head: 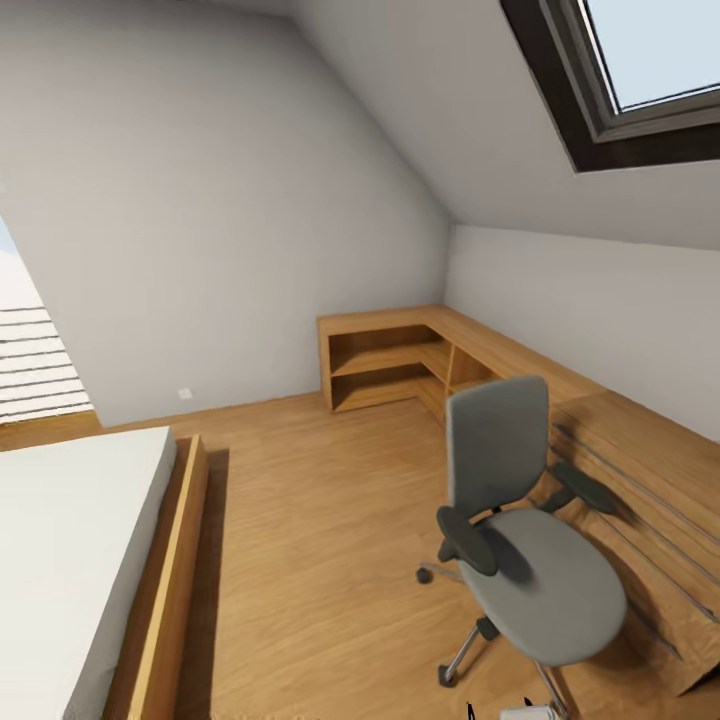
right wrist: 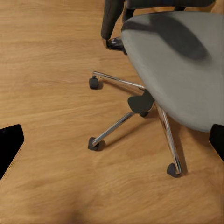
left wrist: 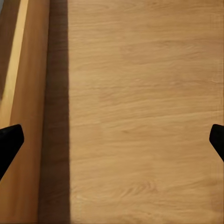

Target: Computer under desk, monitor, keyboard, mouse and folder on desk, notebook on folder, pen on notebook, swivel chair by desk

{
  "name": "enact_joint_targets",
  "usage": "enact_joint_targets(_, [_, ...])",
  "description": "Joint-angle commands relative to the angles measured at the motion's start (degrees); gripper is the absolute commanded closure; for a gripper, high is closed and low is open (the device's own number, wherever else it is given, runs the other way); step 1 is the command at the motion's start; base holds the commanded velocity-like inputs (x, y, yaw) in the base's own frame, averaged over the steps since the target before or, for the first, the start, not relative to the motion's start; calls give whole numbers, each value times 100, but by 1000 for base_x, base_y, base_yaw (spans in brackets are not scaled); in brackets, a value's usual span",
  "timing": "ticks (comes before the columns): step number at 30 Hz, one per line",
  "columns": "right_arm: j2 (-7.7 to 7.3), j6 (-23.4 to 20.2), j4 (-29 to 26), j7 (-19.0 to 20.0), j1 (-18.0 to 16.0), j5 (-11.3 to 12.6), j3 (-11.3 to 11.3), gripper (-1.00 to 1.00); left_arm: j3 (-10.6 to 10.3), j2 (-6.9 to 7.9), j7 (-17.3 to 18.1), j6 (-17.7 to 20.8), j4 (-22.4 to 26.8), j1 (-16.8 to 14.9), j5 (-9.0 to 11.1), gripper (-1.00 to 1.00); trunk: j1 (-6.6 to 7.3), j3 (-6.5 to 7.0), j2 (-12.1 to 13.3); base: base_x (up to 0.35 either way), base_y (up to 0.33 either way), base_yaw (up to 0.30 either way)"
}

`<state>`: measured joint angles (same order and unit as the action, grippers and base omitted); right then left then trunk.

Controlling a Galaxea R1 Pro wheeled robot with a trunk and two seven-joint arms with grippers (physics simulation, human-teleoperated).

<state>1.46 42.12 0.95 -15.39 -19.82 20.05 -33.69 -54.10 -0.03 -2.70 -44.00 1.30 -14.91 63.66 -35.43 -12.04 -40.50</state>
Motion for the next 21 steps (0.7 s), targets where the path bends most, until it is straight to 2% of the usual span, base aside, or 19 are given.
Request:
enact_joint_targets(1, [3,14,10,-35,-5,16,-50,-100,-48,1,-28,-12,1,-4,24,-100,-1,-8,-7,0,0,280])
enact_joint_targets(13, [3,16,10,-35,-6,16,-46,-100,-50,-18,-20,-12,1,-4,24,-100,-1,-8,-7,30,0,280])
enact_joint_targets(21, [3,16,10,-35,-5,12,-48,-100,-48,-26,-20,-10,1,-4,24,-100,-1,-8,-7,259,0,280])
